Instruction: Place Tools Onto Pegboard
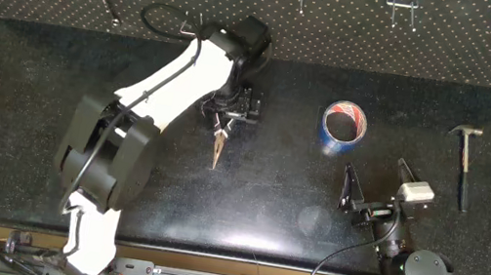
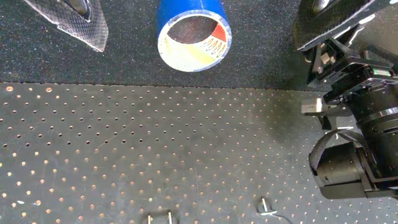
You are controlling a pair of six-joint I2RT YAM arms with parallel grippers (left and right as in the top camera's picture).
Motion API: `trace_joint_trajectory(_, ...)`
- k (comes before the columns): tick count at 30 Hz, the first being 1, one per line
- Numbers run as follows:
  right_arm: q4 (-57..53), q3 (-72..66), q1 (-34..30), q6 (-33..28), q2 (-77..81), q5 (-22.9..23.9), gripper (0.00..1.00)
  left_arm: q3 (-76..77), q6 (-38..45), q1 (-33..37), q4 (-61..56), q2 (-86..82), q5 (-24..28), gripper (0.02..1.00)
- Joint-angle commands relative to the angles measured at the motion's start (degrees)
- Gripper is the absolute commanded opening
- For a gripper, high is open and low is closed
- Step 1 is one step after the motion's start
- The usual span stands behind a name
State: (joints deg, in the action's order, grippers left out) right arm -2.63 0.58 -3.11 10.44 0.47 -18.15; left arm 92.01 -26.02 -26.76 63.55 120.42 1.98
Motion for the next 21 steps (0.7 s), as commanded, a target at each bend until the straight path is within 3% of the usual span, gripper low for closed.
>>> trace_joint_trajectory(1, 0.0, -0.3, -0.2, -0.2, -0.4, -0.2, 0.976, 1.0, -3.2, 0.5, -1.4, 2.9, 1.7, 0.993)
trace_joint_trajectory(14, 0.0, -0.3, -0.2, -0.2, -0.4, -0.2, 0.976, 0.9, -6.6, 0.9, -1.4, 4.7, 1.9, 1.0)
trace_joint_trajectory(21, 0.0, -0.3, -0.2, -0.2, -0.4, -0.2, 0.976, 0.9, -6.6, 0.9, -1.4, 4.7, 1.7, 0.93)
